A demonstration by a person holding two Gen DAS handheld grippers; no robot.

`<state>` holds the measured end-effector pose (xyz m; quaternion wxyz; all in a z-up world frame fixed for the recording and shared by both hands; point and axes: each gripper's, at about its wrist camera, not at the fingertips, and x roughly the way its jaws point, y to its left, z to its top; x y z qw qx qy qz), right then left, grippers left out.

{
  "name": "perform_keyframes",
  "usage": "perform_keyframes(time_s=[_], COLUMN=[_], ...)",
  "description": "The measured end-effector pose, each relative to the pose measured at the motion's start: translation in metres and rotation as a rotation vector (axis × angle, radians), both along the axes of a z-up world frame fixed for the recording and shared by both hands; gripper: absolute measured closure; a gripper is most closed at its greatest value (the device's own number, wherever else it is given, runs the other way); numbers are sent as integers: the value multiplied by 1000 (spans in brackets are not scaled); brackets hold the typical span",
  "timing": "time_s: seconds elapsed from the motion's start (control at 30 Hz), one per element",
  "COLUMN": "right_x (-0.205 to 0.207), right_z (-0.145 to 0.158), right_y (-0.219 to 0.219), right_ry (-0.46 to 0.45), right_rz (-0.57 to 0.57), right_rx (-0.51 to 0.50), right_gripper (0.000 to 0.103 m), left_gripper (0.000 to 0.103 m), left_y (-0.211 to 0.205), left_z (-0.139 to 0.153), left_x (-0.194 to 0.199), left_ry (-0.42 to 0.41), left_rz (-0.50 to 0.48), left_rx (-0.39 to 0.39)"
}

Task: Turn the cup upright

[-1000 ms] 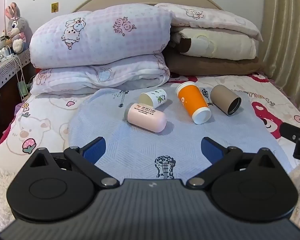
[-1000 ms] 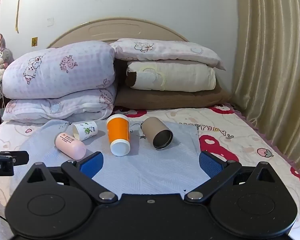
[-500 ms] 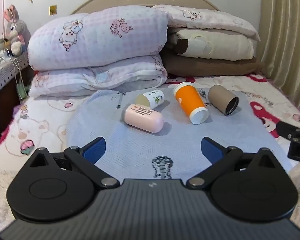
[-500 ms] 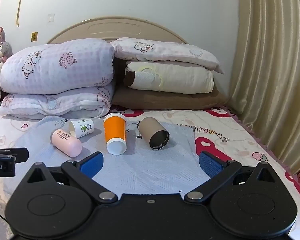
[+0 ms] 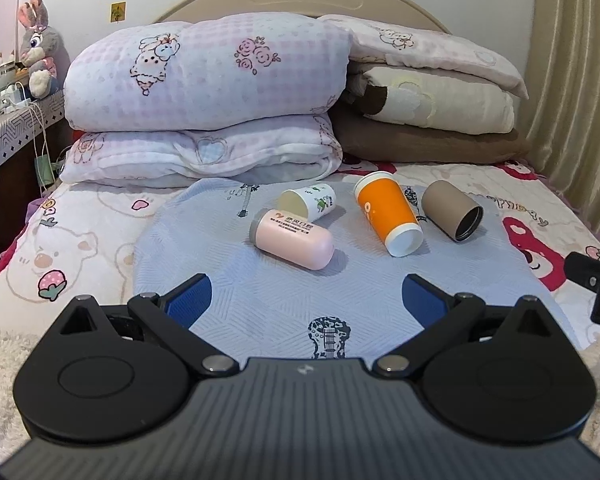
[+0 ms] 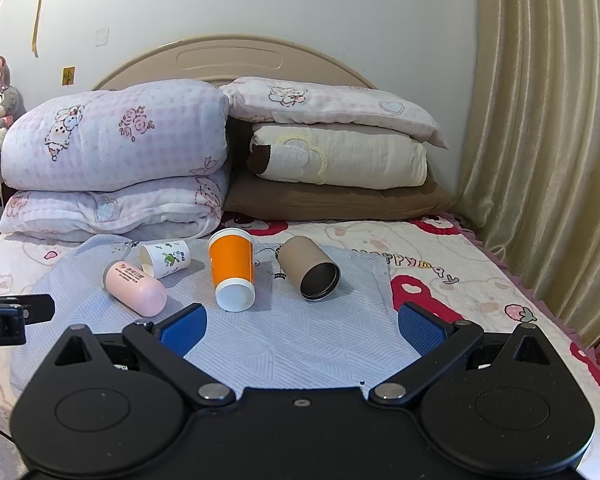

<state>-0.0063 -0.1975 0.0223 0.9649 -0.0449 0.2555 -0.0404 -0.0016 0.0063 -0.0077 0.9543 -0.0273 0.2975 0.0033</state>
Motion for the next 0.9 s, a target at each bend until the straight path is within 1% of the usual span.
perform_keyframes(time_s=[0.2, 0.43, 0.9], right_x=[0, -1, -1], right_z=[0, 0, -1], right_y=[0, 0, 3], right_ry=[1, 1, 13], right_rz=[0, -2, -4], right_rx=[0, -1, -10], right_gripper=[0, 0, 0], left_gripper=[0, 0, 0], left_y=[2, 7, 3], left_z=[-2, -2, -5], left_x=[2, 1, 4], left_ry=[22, 32, 50], left_rz=[14, 19, 14], left_rx=[18, -1, 0])
